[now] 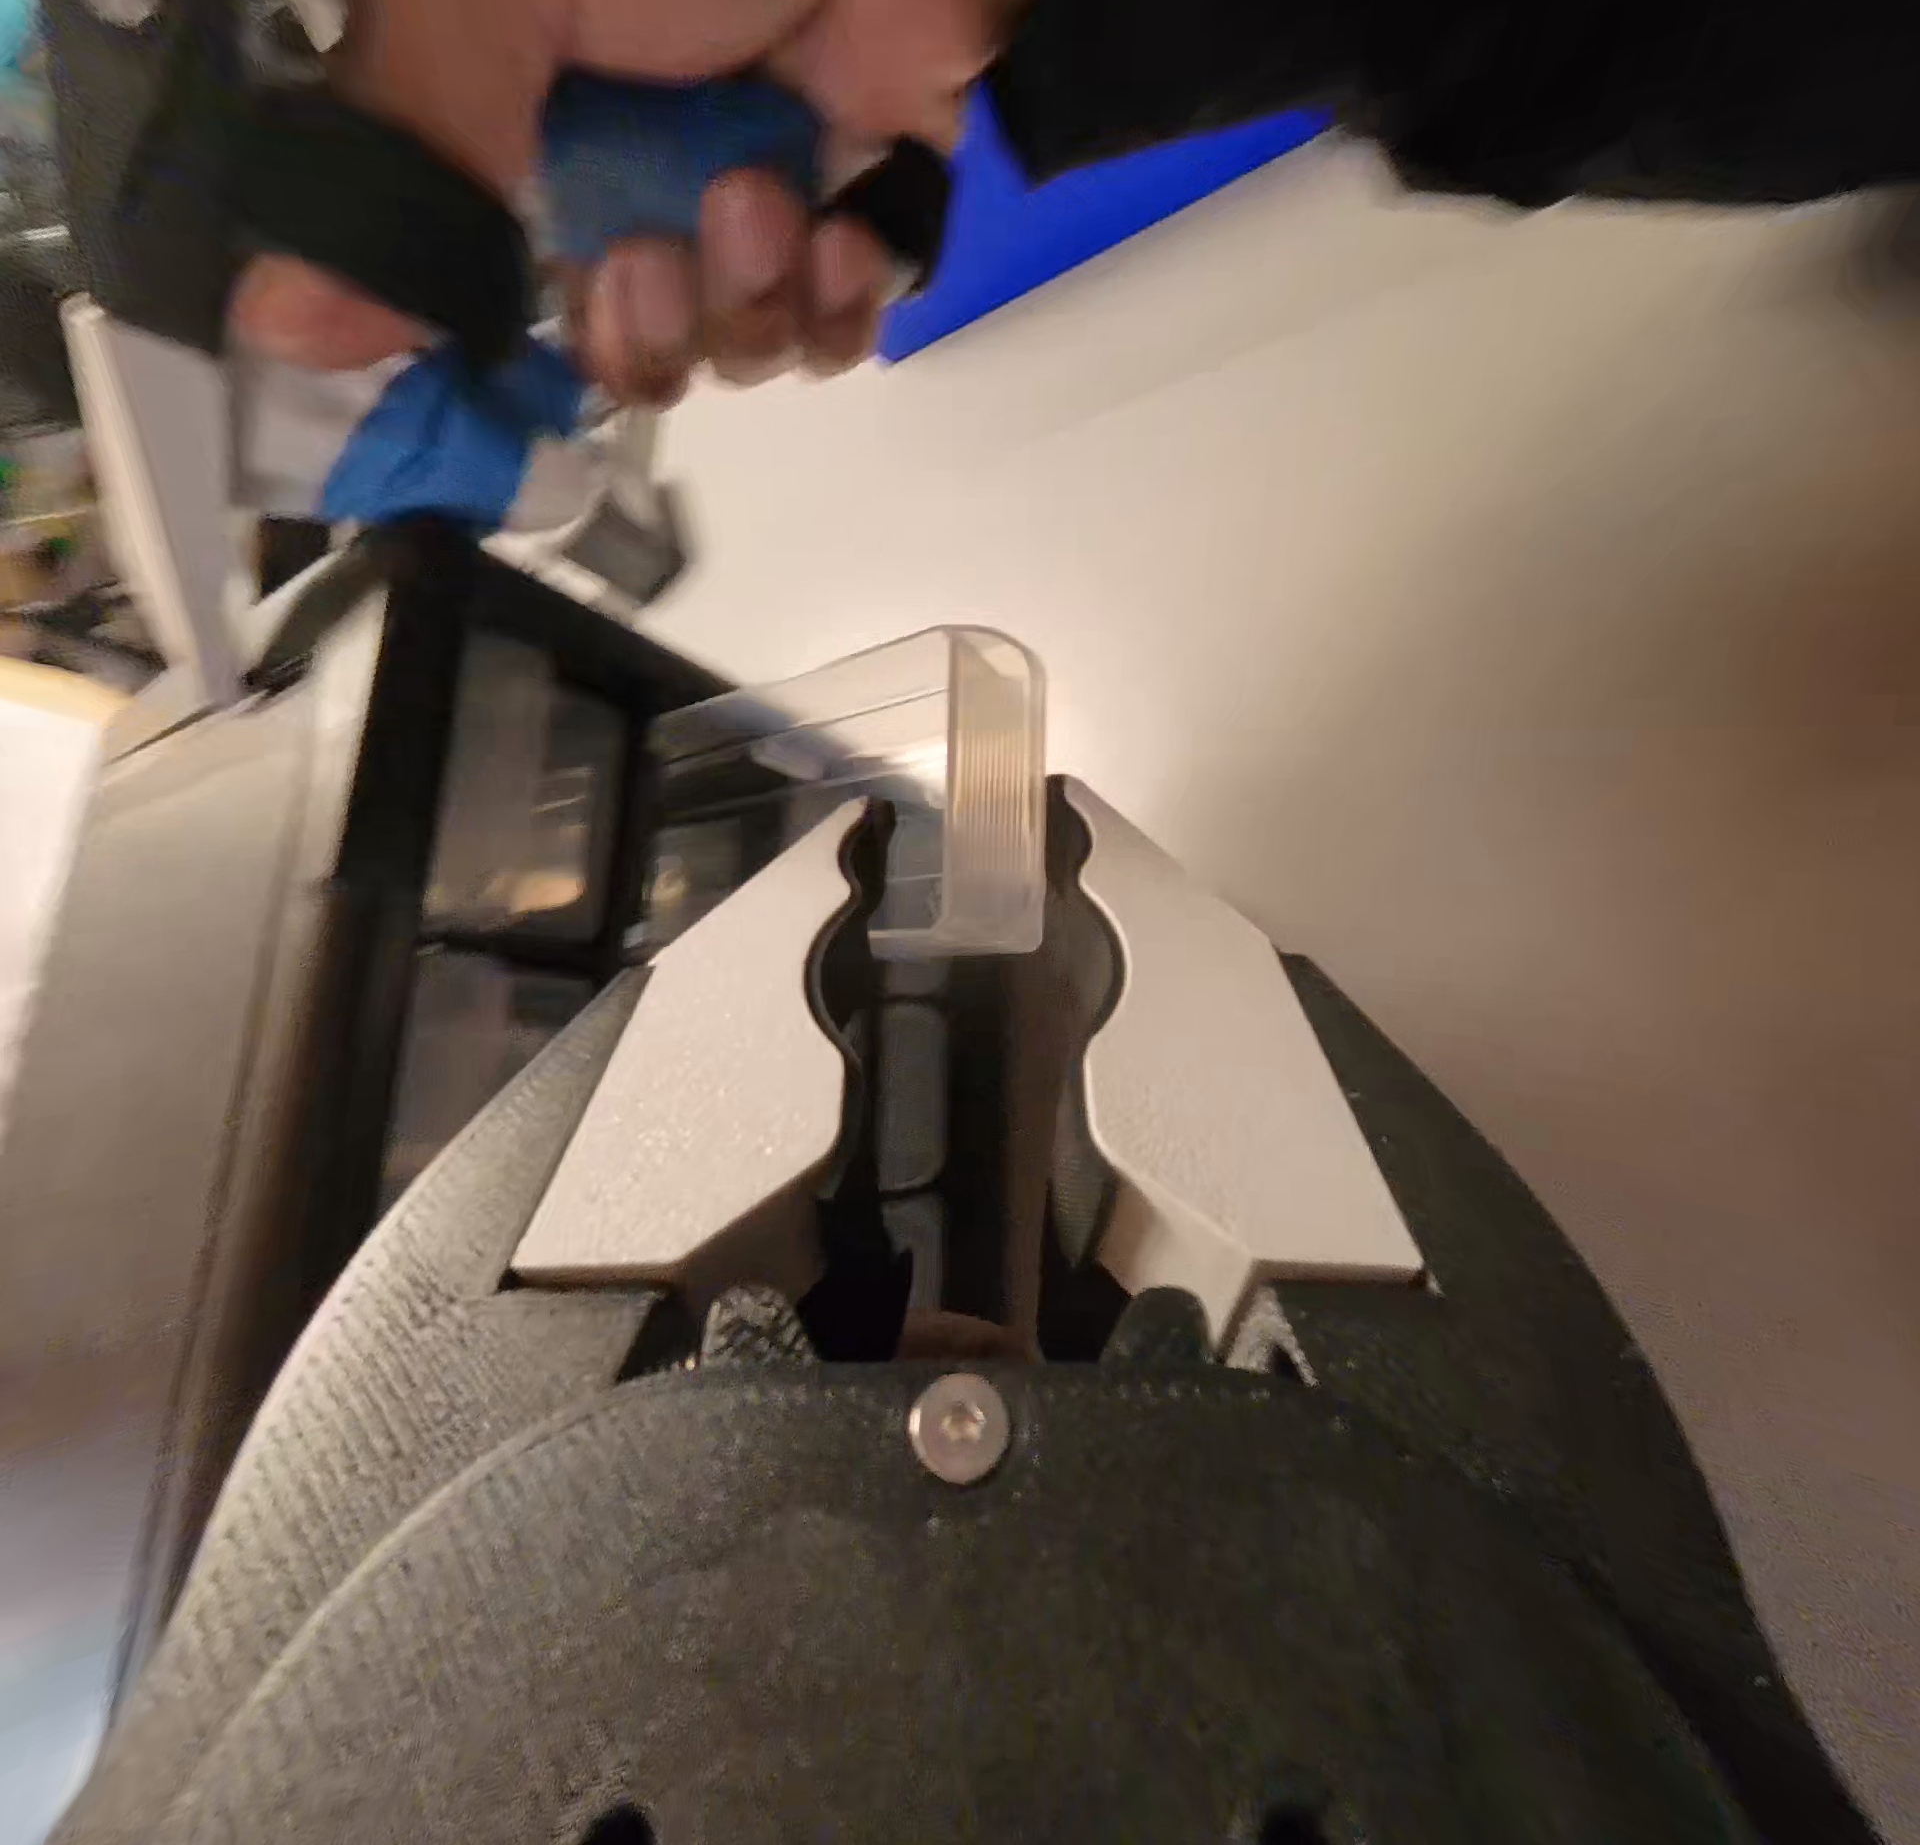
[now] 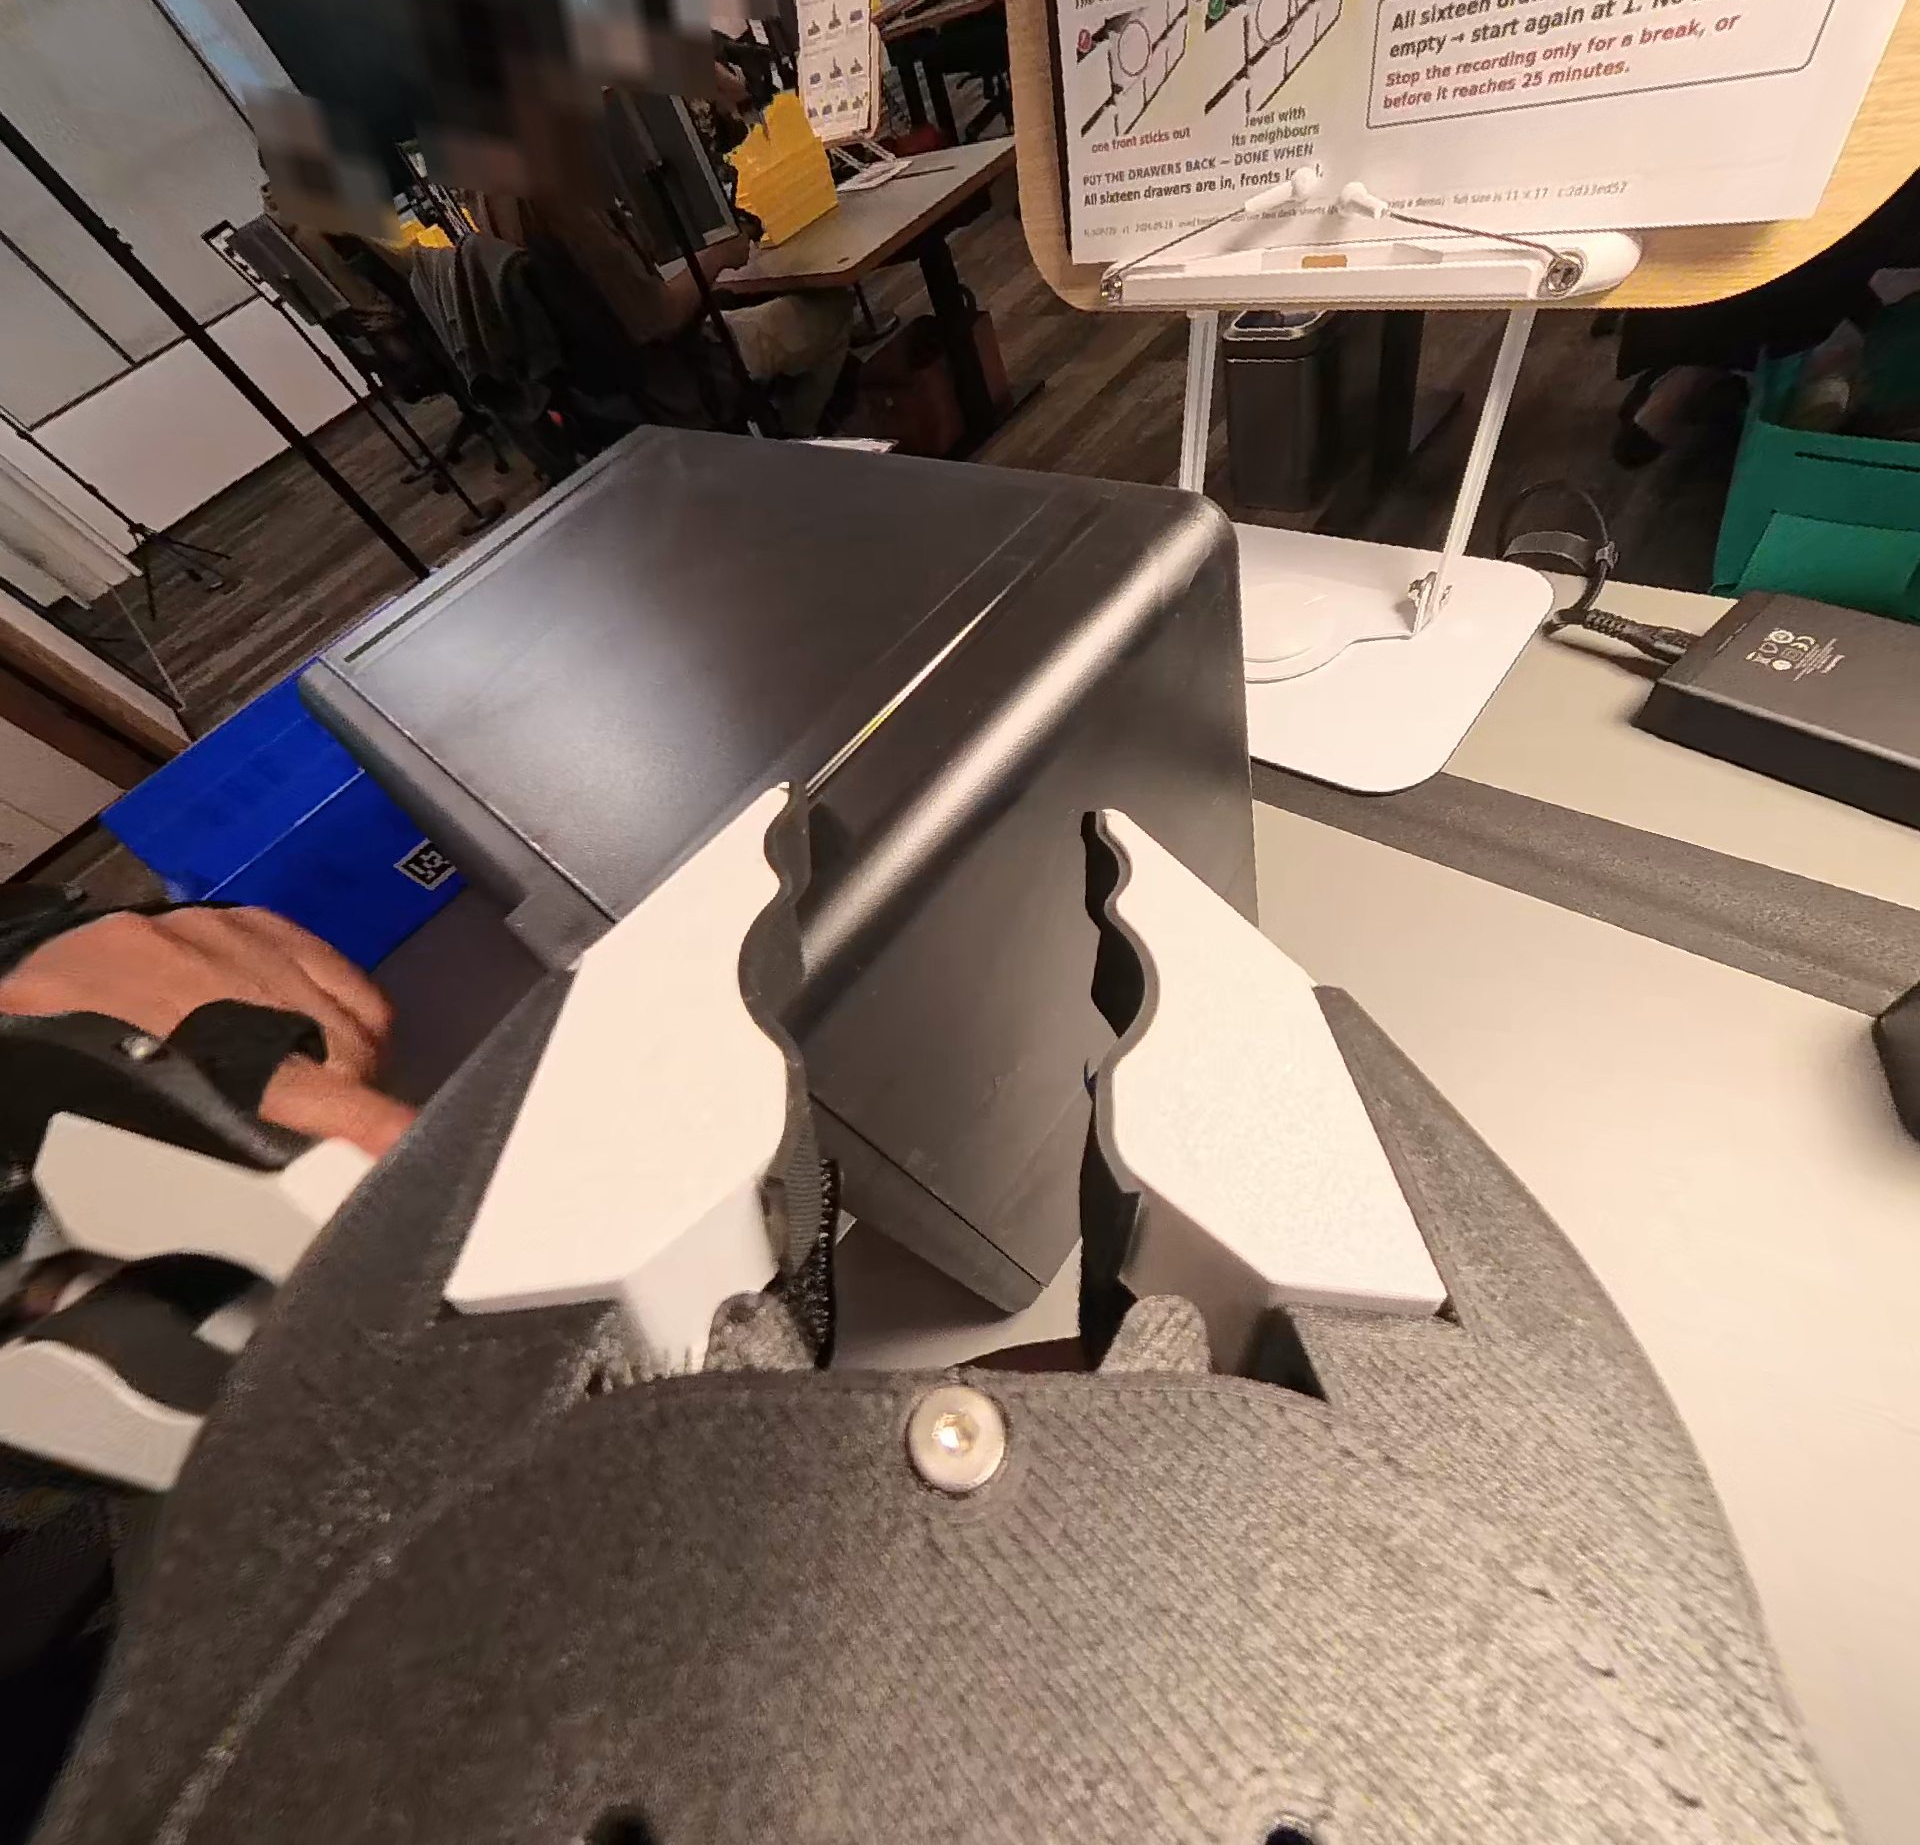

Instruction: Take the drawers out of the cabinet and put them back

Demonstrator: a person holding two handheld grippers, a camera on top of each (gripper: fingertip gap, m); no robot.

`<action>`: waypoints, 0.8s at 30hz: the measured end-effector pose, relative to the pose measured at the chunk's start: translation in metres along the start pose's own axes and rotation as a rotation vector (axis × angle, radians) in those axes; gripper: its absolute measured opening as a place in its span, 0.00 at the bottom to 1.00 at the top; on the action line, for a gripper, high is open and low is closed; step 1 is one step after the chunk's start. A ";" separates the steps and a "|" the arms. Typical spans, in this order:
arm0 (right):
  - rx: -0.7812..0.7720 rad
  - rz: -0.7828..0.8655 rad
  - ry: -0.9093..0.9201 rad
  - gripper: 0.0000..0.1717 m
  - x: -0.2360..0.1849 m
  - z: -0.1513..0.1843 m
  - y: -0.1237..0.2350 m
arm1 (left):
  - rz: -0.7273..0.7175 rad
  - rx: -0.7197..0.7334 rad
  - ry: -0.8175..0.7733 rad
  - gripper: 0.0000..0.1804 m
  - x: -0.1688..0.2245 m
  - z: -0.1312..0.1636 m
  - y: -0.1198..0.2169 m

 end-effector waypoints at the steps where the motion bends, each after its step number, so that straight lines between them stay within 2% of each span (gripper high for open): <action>1: 0.001 0.000 -0.001 0.32 0.000 0.000 0.000 | -0.089 -0.020 -0.014 0.18 -0.007 0.004 -0.003; 4: 0.002 0.000 -0.002 0.32 0.000 0.000 0.000 | -0.316 -0.037 -0.040 0.25 -0.022 0.013 -0.009; 7: 0.002 0.000 -0.003 0.32 0.000 0.000 0.000 | -0.389 0.051 0.022 0.33 -0.017 0.015 -0.006; 9: 0.002 0.001 0.000 0.32 0.000 0.000 0.000 | -0.409 0.125 0.053 0.34 -0.007 0.015 0.002; 11: 0.002 0.001 0.001 0.32 0.000 0.000 0.000 | -0.381 0.209 0.061 0.28 0.004 0.013 0.010; 13: 0.002 0.002 0.003 0.32 0.000 0.000 0.001 | -0.247 0.250 0.064 0.17 0.017 0.014 0.009; 14: 0.002 0.004 0.004 0.32 0.000 0.000 0.001 | -0.189 0.253 0.085 0.15 0.020 0.015 0.006; 17: 0.003 0.007 0.006 0.32 -0.001 0.000 0.001 | -0.175 0.202 0.200 0.10 0.001 0.023 -0.010; 22: 0.004 0.009 0.010 0.32 -0.001 0.000 0.001 | -0.185 0.170 0.388 0.13 -0.029 0.032 -0.034; 24: 0.005 0.008 0.009 0.32 -0.001 0.000 0.001 | -0.179 0.203 0.416 0.20 -0.026 0.030 -0.033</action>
Point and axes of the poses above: each gripper's, where its closed fingertips meet, y back along the fingers, z out of its underside, x = y × z across the jaws, the point moved 8 cm from there along y, back along the fingers, and after that the axes turned 6 degrees about y, right-handed, at the moved point
